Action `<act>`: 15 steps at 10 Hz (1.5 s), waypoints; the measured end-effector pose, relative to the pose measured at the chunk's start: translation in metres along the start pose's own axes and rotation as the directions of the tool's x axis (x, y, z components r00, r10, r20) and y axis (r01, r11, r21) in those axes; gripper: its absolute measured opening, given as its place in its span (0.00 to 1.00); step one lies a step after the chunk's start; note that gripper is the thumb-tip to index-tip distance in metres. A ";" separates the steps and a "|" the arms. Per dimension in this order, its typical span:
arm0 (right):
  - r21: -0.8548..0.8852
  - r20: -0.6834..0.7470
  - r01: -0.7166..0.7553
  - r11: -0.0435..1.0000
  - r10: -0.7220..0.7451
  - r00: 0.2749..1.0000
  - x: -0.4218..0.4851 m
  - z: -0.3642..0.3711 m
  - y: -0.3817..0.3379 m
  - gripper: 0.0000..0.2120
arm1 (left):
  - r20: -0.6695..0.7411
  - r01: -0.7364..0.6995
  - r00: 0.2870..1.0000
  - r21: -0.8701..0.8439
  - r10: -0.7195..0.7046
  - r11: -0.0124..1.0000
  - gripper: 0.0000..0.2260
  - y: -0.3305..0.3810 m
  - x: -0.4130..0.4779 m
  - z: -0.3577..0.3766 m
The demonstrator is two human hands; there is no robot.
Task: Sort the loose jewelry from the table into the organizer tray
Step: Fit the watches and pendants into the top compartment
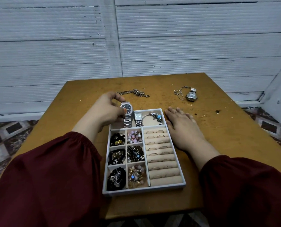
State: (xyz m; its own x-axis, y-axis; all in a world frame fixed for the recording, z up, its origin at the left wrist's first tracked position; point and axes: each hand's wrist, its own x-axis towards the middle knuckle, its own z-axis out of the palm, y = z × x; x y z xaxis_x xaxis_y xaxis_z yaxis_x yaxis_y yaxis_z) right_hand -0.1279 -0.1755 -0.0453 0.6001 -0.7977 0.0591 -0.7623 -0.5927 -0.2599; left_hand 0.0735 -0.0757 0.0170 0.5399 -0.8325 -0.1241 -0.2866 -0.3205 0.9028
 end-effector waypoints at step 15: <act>0.002 -0.011 0.007 1.000 -0.007 1.000 0.001 0.001 0.001 0.23 | 0.148 -0.165 0.982 0.353 0.119 0.921 0.18 -0.008 -0.008 -0.004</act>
State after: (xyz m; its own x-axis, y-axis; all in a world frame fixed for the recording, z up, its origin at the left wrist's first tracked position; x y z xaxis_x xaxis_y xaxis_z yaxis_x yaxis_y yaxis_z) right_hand -0.1281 -0.1767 -0.0464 0.6024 -0.7950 0.0718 -0.7579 -0.5979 -0.2610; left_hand 0.0746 -0.0646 0.0120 0.3790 -0.9223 -0.0755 -0.6321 -0.3176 0.7068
